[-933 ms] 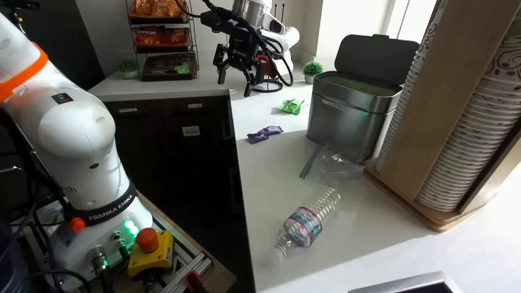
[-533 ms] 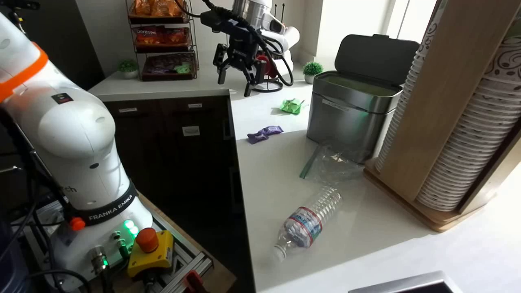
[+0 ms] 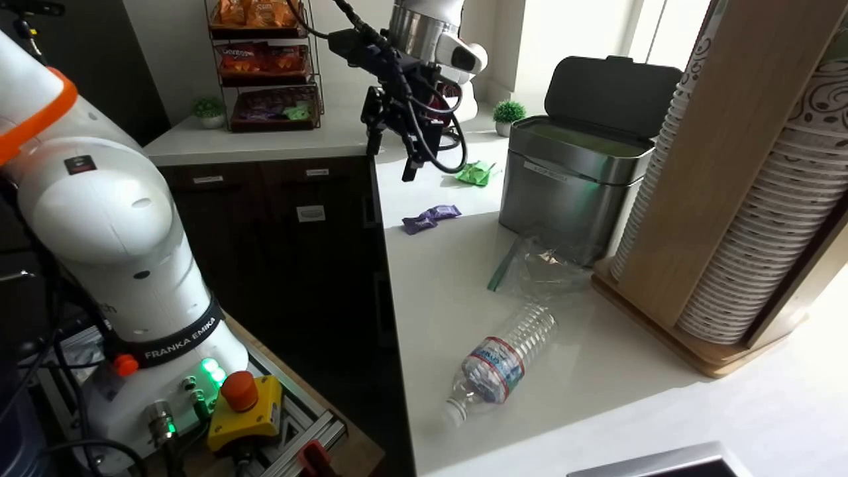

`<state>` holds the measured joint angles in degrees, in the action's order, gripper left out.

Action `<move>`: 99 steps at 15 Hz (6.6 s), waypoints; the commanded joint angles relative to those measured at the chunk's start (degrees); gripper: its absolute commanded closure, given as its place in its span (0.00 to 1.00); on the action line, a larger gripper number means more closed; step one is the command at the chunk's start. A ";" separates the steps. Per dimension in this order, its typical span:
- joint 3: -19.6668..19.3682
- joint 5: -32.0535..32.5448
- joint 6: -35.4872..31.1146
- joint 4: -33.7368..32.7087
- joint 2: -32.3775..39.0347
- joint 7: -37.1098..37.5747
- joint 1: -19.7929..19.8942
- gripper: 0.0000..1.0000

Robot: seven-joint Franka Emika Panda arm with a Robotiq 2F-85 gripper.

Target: Put the water bottle inside the silver bin

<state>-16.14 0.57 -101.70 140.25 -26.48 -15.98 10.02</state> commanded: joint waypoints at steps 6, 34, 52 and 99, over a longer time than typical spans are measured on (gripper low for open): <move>-5.90 15.65 -12.41 3.84 -7.45 4.06 15.09 0.00; -20.50 19.55 -33.09 9.45 2.74 -22.22 15.03 0.00; -17.35 24.86 -35.90 8.96 10.74 -18.23 17.79 0.00; -15.53 33.25 -34.18 7.63 -5.49 -46.18 15.29 0.93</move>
<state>-32.77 35.16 -136.99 150.41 -30.75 -55.91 28.34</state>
